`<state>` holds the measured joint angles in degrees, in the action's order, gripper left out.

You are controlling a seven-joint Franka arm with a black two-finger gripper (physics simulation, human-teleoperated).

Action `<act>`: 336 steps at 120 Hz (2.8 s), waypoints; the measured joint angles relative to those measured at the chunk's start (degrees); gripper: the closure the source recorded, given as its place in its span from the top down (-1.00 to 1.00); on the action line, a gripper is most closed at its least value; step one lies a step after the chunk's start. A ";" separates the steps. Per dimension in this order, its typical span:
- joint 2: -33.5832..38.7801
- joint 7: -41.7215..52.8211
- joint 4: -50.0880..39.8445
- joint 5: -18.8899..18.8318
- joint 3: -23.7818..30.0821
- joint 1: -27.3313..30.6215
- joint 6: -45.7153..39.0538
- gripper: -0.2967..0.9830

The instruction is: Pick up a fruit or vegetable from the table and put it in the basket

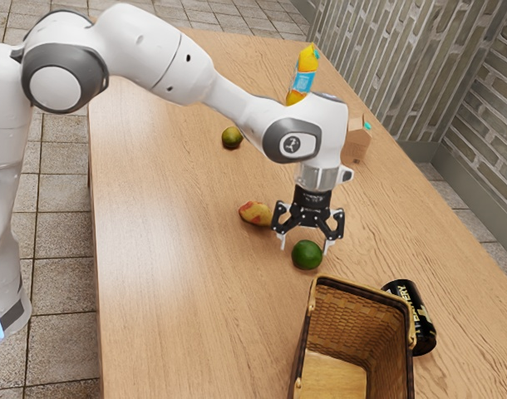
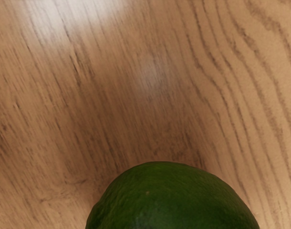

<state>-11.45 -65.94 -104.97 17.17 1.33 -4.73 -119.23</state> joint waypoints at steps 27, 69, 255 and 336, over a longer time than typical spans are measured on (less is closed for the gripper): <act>-1.64 0.52 1.92 0.12 0.39 0.14 -0.27 0.53; -2.62 1.07 1.70 1.95 0.34 0.19 -1.01 0.53; 4.38 -19.47 14.66 -6.32 0.65 -19.62 -1.41 -0.01; 0.58 -24.56 16.32 2.10 1.69 -23.75 -5.31 0.47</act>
<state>-10.86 -90.49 -88.66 19.27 3.03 -28.49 -124.54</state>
